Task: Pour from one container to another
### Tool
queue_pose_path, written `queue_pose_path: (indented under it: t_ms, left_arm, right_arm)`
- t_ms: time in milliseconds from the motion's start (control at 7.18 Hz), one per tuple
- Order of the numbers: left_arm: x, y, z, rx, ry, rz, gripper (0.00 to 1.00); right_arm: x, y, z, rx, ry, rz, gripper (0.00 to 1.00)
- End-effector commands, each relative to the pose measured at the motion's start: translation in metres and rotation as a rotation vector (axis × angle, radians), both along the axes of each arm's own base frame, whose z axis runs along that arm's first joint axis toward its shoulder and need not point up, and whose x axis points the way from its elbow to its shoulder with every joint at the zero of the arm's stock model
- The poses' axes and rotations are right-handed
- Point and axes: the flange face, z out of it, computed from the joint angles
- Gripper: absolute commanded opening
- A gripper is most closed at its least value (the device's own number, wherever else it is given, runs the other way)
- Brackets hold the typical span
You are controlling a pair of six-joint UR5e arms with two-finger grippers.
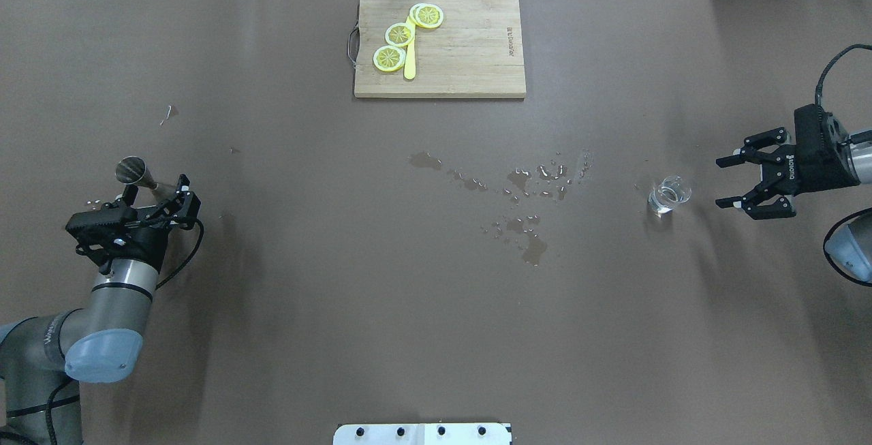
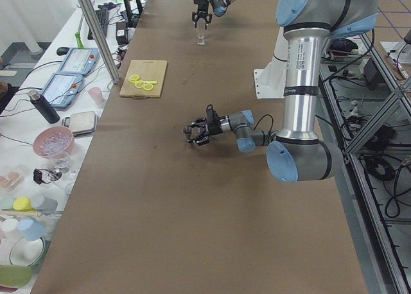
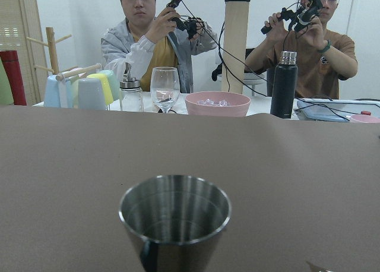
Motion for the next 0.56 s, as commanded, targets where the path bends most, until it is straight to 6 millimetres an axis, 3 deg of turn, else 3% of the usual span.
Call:
queue_pose_path:
  t_ms: [0,418]
  left_arm:
    - [-0.004,0.0,0.006,0.005,-0.012,-0.013,0.88]
    - [-0.002,0.0,0.012,0.006,-0.026,-0.015,0.32]
  right_arm:
    - [-0.002,0.004,0.016,-0.004,-0.059,0.001,0.8]
    - [-0.02,-0.011,0.027,0.024,-0.076,-0.004,0.8]
